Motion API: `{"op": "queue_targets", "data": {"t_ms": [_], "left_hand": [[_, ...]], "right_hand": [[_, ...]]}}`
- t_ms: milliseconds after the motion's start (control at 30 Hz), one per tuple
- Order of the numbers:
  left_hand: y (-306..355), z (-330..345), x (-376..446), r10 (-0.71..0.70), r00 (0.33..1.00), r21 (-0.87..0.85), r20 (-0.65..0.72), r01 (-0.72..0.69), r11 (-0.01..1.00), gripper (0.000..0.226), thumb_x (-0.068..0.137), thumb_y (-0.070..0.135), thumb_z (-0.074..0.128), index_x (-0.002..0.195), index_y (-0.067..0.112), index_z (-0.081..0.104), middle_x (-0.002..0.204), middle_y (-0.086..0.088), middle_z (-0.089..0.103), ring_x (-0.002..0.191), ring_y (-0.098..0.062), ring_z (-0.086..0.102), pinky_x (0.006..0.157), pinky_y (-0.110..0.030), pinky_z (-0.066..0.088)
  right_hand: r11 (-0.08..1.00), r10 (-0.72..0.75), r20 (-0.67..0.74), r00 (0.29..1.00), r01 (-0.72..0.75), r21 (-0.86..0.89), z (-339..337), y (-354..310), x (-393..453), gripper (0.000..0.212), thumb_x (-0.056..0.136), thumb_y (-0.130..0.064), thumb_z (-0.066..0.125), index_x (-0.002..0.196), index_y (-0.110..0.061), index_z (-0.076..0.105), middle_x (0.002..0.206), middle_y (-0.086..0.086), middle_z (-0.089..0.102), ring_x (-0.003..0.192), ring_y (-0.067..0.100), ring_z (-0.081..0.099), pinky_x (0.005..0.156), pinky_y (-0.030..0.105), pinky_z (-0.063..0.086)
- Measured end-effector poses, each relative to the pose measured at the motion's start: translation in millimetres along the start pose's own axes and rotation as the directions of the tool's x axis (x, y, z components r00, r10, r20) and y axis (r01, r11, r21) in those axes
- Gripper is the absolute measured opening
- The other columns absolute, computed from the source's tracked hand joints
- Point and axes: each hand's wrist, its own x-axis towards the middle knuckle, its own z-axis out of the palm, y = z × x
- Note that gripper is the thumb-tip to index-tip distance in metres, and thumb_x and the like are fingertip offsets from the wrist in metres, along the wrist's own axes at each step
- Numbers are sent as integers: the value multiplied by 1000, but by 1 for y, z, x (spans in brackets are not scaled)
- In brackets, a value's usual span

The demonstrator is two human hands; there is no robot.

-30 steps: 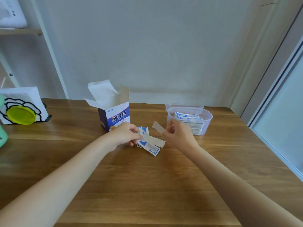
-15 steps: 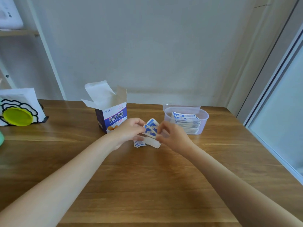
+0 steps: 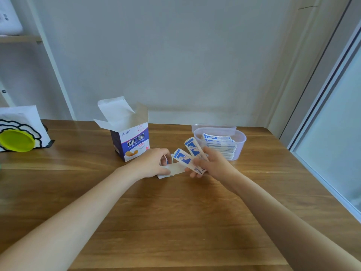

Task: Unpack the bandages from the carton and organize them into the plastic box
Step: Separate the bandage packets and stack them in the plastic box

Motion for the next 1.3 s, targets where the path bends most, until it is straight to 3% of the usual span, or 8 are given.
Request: {"op": "queue_targets", "data": {"t_ms": [167,333,533,733,867,1033,1133,1300], "left_hand": [[0,0,-9,62,994,0,-85,-63,998,25,83,16,64,66,26,49,71,12,53,67,-6,50,58,-13,36],[-1,-2,-14,-5,977,-51,-213,-6,999,35,87,20,59,59,22,38,64,9,49,63,-6,48,59,-20,35],[-9,-11,-14,-145,987,-378,-68,109,919,11,81,34,69,89,28,67,109,7,60,104,-12,55,89,-31,47],[0,-9,-15,-104,994,-586,-43,60,808,23,82,24,68,104,17,65,109,-4,67,91,-12,63,89,-32,51],[8,-9,-14,-85,993,-478,-85,34,878,7,87,18,63,94,19,61,102,-1,67,84,-8,60,79,-27,51],[12,-11,-12,-6,998,-396,-58,-17,918,27,85,18,65,105,23,48,103,0,69,92,-14,66,84,-31,54],[10,-12,-12,24,999,-328,-45,-37,944,35,84,20,66,110,27,44,105,1,70,95,-13,65,88,-34,53],[5,-14,-14,38,998,-196,-44,-46,980,24,85,23,65,106,24,55,106,2,69,80,-4,61,72,-19,49]], "right_hand": [[993,-78,-79,994,70,-97,1,-5,1,21,96,-9,45,114,-9,57,84,2,68,67,7,63,59,14,50],[993,-93,-90,992,99,66,6,-8,0,22,96,-4,44,112,-14,55,88,2,68,74,11,67,70,21,57],[985,-58,-92,994,72,158,10,-9,1,22,96,-9,46,118,-14,49,94,2,67,75,15,67,72,25,57],[995,-92,-22,996,91,-32,17,-9,-2,19,98,-11,41,115,-16,47,90,0,66,72,11,65,71,26,55],[992,-67,41,997,71,-102,18,-12,-3,22,101,-17,34,113,-10,51,85,-1,63,68,12,62,64,22,53],[909,-78,97,992,110,-403,12,-18,-2,22,100,-15,36,94,-7,56,74,0,58,62,11,58,60,20,49],[827,-129,47,990,134,-545,5,-20,-1,12,94,-12,48,89,-14,59,65,-8,54,58,6,49,51,12,36],[717,-113,89,990,143,-682,3,-18,3,15,90,-14,55,101,-6,63,84,2,62,61,5,48,52,14,34]]}}
